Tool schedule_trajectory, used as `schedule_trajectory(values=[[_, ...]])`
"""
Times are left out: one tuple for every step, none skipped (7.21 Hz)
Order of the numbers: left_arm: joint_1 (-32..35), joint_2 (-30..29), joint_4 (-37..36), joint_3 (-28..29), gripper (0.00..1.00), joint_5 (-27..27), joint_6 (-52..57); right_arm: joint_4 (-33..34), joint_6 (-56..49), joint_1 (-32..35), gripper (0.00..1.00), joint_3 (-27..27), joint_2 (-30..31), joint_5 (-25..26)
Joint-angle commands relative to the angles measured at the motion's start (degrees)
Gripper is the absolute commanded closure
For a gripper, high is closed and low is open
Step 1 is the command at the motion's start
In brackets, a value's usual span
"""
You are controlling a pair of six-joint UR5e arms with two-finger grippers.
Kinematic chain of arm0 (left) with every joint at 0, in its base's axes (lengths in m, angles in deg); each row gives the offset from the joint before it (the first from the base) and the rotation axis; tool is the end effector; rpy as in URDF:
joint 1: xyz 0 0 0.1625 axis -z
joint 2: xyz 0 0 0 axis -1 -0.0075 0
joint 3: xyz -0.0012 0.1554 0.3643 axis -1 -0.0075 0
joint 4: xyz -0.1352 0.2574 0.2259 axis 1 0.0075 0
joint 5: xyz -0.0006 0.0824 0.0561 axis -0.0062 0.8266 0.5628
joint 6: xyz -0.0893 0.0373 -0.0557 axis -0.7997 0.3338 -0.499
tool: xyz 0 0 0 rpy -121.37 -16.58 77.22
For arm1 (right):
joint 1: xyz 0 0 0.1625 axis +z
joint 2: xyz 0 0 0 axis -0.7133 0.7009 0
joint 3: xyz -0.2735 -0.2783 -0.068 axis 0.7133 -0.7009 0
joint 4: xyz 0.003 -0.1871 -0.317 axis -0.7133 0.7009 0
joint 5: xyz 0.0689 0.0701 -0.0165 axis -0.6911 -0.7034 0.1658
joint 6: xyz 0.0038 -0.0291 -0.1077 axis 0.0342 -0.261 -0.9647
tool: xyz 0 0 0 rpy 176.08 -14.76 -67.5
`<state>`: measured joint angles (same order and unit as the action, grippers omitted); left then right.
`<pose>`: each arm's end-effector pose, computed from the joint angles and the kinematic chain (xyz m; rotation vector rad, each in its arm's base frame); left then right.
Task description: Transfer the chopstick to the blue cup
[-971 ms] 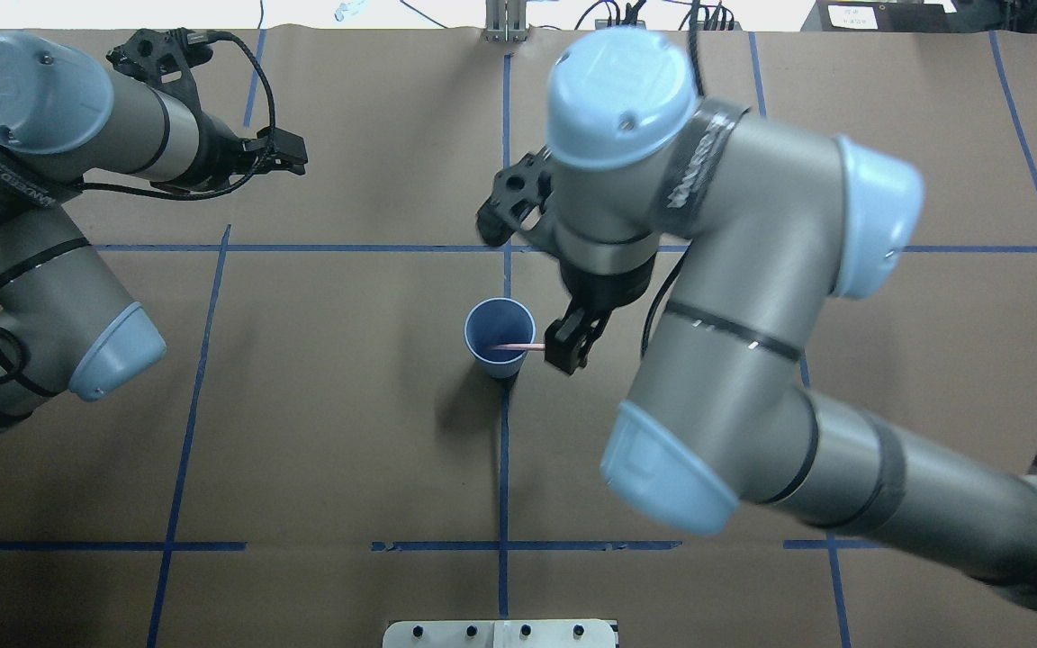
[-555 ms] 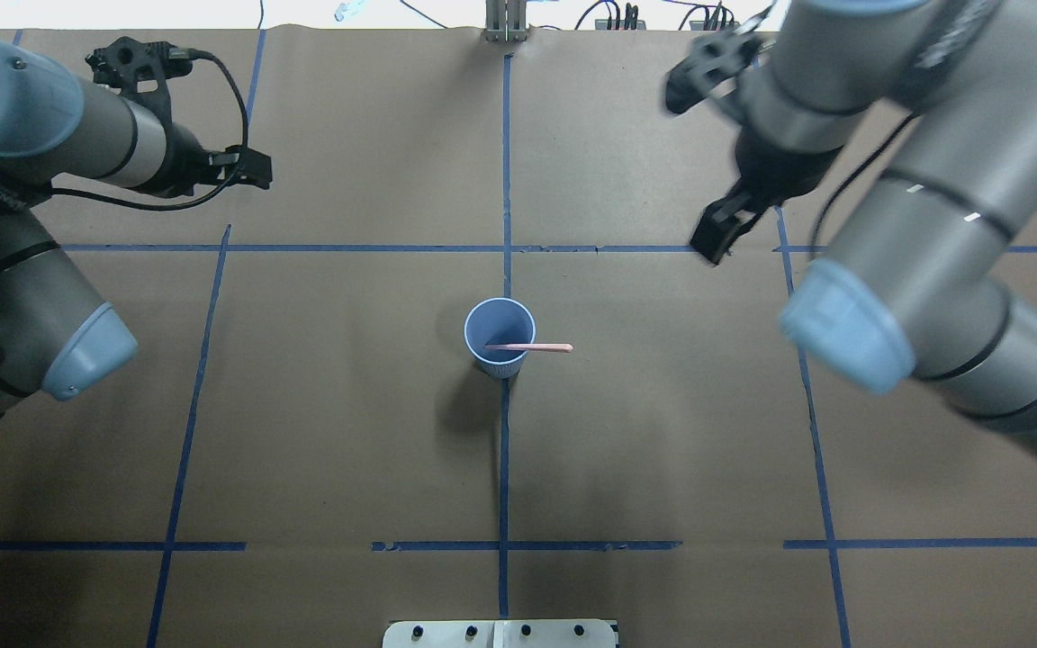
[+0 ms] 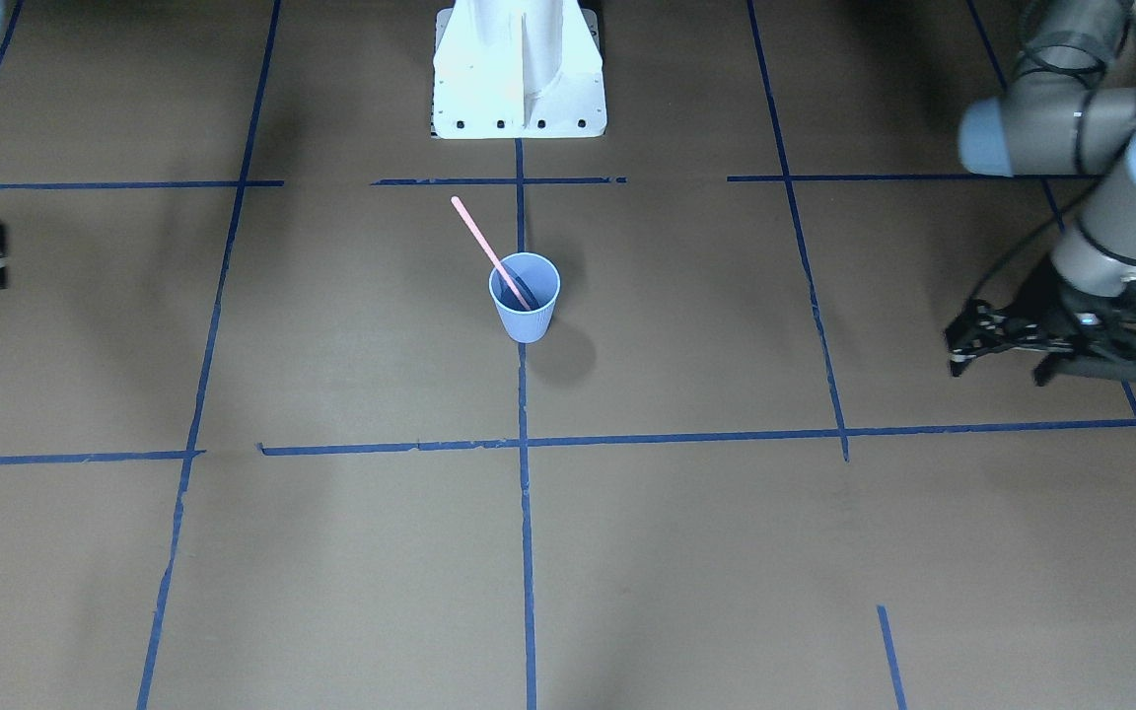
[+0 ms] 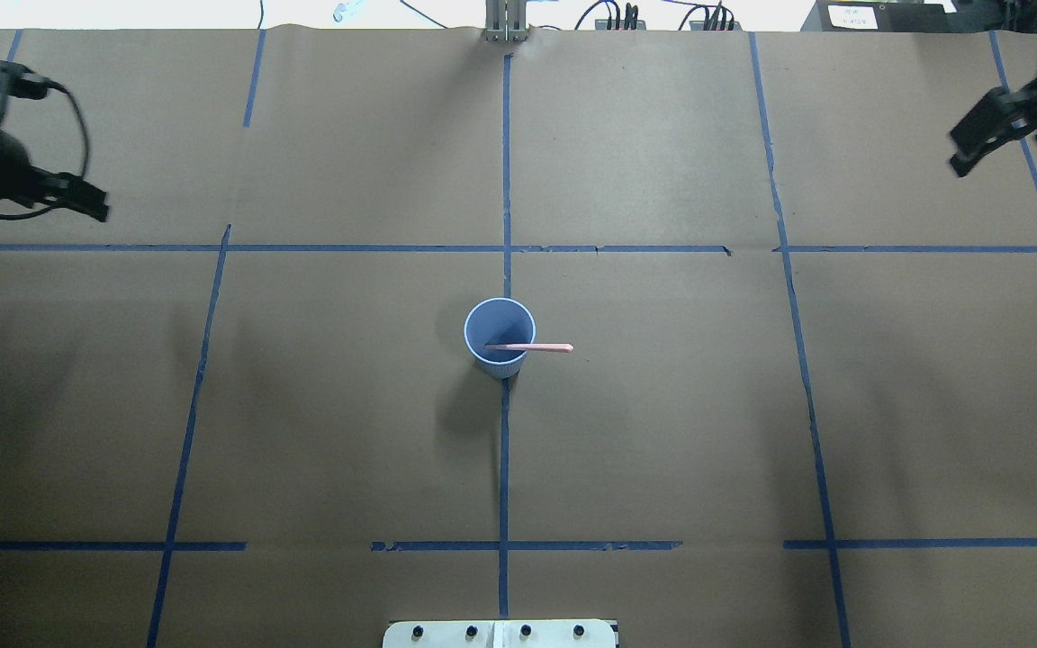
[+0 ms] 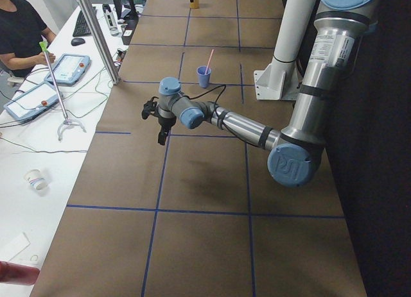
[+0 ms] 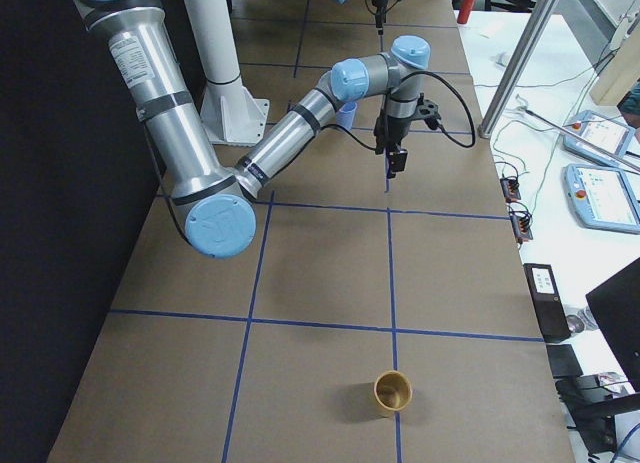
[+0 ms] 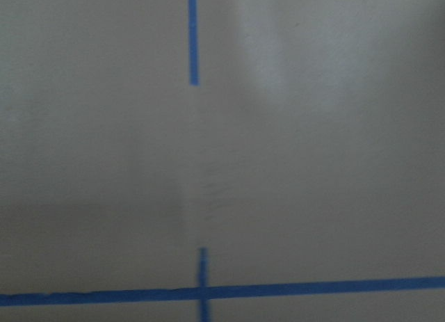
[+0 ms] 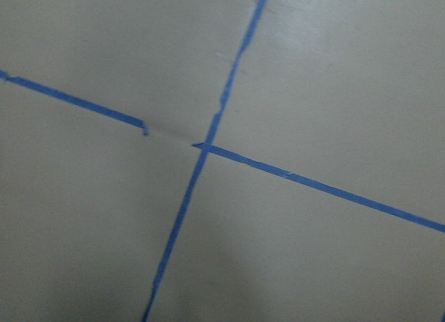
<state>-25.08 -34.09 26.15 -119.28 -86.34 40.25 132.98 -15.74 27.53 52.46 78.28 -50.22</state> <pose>0.1689 -0.5204 0.4872 0.2526 0.7645 0.1231 -0.0897 -0.5137 0.3683 0.0426 -0.6934 -0.2052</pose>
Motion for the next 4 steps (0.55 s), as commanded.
schedule_trajectory(values=[[12.53,4.54,-0.34,4.67,0.00,-9.03,19.07,-3.28,-0.86,9.20,0.00,-8.43,1.91,-1.72],[17.99,5.09,-3.82,5.73,0.00,-9.15,26.90,-7.05,-4.52,10.71,0.00,-11.00,5.57,-3.39],[23.35,5.01,-11.95,5.92,0.00,-9.06,38.73,-12.39,-9.60,12.38,0.00,-15.37,7.78,-4.53],[27.32,4.05,-20.99,5.92,0.00,-9.15,45.28,-13.84,-13.57,14.66,0.00,-18.72,8.24,-6.37]])
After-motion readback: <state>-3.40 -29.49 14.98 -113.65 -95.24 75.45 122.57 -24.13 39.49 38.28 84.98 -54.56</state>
